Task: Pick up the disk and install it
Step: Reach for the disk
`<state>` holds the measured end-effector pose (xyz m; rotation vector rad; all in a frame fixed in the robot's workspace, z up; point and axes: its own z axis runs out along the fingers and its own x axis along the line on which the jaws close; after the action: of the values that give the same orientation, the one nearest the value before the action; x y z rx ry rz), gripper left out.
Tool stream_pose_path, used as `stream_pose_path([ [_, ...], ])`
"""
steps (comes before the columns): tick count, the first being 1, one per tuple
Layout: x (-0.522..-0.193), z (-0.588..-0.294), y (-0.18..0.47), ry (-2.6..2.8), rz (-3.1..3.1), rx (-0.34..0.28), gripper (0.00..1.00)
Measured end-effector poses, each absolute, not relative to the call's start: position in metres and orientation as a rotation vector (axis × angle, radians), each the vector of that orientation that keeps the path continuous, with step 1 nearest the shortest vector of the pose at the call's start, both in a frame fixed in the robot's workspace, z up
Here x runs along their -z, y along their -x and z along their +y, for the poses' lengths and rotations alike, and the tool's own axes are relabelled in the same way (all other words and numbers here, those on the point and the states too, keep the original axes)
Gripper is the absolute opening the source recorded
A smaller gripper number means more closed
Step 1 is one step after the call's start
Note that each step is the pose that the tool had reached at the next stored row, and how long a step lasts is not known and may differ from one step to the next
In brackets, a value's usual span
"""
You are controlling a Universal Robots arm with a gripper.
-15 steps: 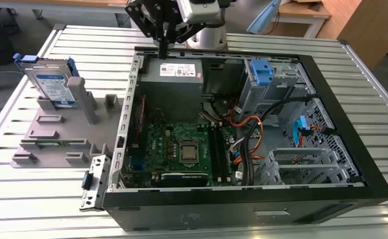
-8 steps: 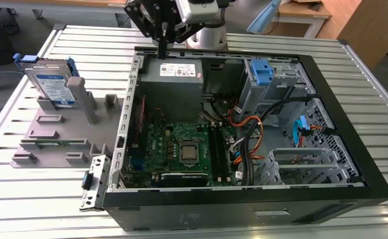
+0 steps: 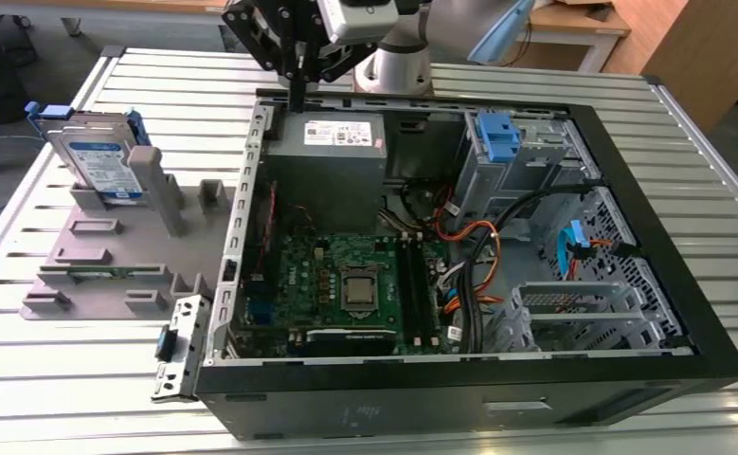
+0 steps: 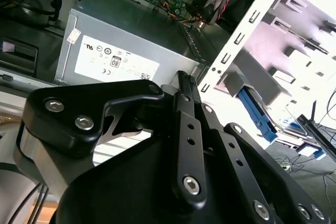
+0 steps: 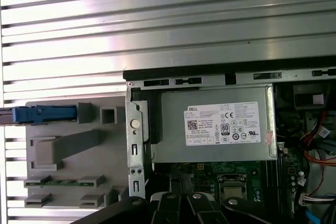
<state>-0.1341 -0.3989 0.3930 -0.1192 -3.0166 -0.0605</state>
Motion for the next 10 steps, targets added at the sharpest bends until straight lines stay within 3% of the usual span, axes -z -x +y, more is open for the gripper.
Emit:
stream_pose_path([
  [10,-0.393,-0.3989,0.1363,0.119,-3.016,0.06,0.11],
])
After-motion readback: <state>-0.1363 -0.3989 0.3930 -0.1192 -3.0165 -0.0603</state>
